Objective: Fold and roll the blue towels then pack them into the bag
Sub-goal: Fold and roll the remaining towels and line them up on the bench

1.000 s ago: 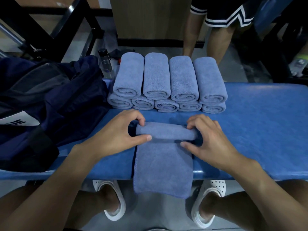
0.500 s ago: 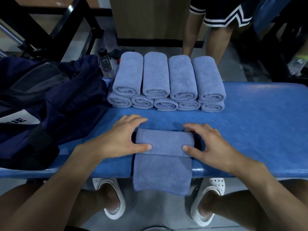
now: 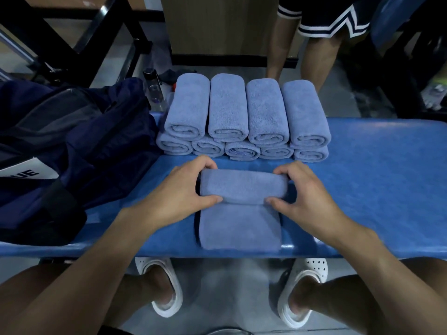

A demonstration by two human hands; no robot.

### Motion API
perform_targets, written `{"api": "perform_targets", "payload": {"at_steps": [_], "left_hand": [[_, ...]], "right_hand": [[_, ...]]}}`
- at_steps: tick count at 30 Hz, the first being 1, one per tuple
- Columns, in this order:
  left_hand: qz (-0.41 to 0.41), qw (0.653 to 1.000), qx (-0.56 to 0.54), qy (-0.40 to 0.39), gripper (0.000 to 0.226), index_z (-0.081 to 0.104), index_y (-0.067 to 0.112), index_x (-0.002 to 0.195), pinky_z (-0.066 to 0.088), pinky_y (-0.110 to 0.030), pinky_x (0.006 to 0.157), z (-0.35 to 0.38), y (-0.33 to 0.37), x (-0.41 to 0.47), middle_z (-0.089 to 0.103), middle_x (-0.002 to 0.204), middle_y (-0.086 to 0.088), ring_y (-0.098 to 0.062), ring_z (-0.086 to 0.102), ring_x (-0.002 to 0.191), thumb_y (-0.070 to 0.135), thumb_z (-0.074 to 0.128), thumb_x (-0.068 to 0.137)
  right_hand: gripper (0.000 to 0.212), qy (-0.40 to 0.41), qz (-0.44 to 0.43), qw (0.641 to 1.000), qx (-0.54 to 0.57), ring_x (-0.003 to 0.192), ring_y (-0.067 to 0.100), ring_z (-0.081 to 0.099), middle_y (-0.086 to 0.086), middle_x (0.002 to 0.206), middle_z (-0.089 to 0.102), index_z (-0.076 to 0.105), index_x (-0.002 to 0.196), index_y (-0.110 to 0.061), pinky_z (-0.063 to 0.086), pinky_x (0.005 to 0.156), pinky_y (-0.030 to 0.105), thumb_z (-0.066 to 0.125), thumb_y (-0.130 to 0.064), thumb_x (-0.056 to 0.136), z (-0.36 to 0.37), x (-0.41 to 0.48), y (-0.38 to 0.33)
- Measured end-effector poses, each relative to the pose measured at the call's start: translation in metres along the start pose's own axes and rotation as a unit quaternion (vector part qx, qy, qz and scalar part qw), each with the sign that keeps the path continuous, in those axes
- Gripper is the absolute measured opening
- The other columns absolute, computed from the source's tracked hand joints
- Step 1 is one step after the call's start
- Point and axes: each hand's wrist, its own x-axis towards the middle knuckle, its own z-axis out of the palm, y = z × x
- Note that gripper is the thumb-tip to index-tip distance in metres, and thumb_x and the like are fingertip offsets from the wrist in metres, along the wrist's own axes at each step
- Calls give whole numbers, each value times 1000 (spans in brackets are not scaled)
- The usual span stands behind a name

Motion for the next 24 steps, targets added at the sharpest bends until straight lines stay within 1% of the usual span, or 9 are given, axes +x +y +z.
{"api": "perform_targets", "payload": {"at_steps": [3,6,8,11,13,15,18,20,24], "left_hand": [[37,999,14,21,45,45,39,104,48,-34,86,4,5,1,53,108,18,-4,51,101,33,81,77],[33,999,1,-24,48,46,42,102,48,-34,90,1,2,-3,54,115,18,-5,53,108,51,79,70],[46,998,-39,-23,35,49,40,95,49,-34,90,0,2,-6,59,114,16,-9,58,106,60,69,73],[79,993,-86,-6,26,57,30,83,47,-30,87,5,5,-7,65,105,11,-13,62,101,56,57,84],[90,991,-100,-13,24,58,25,80,48,-32,86,8,6,-7,66,100,6,-17,63,98,49,60,86],[80,990,-110,-30,21,59,27,91,49,-35,91,9,4,-8,65,102,7,-16,63,102,43,69,82],[49,992,-93,-75,57,54,40,122,47,-30,100,8,2,-11,59,120,18,-4,56,114,53,74,70],[31,991,-70,-106,74,48,47,131,46,-29,102,8,2,-12,54,123,24,1,53,116,62,72,63],[24,989,-29,-145,68,54,47,123,50,-30,98,7,5,-13,58,118,27,6,56,111,54,82,62]], "right_hand": [[47,33,-32,998,-52,98,11,44,-16,104,40,48,106,-28,41,88,38,80,-22,72,1,4,-1],[46,-2,-33,999,-36,98,10,46,-17,105,44,43,103,-35,36,88,34,72,-49,71,-1,1,-3],[39,-7,-33,999,-5,100,13,50,-15,104,50,42,97,-38,37,90,35,63,-61,74,-1,-4,-1],[24,3,-42,997,65,100,19,56,-13,99,57,47,84,-31,43,89,44,52,-54,88,0,-8,-2],[33,2,-45,994,104,95,22,58,-9,93,58,51,77,-20,45,85,45,50,-49,92,1,-8,-2],[34,3,-37,993,114,91,23,57,-4,90,58,51,75,-16,46,81,42,52,-46,91,1,-8,-2],[26,-36,5,995,94,104,7,56,-10,107,59,56,101,-29,45,92,28,59,-50,86,1,-11,-1],[44,-92,36,991,95,116,0,52,-14,121,58,52,126,-35,41,103,25,67,-44,86,0,-14,1],[60,-166,59,979,105,120,1,51,-17,125,58,44,127,-55,40,106,27,76,-42,78,-6,-15,2]]}}
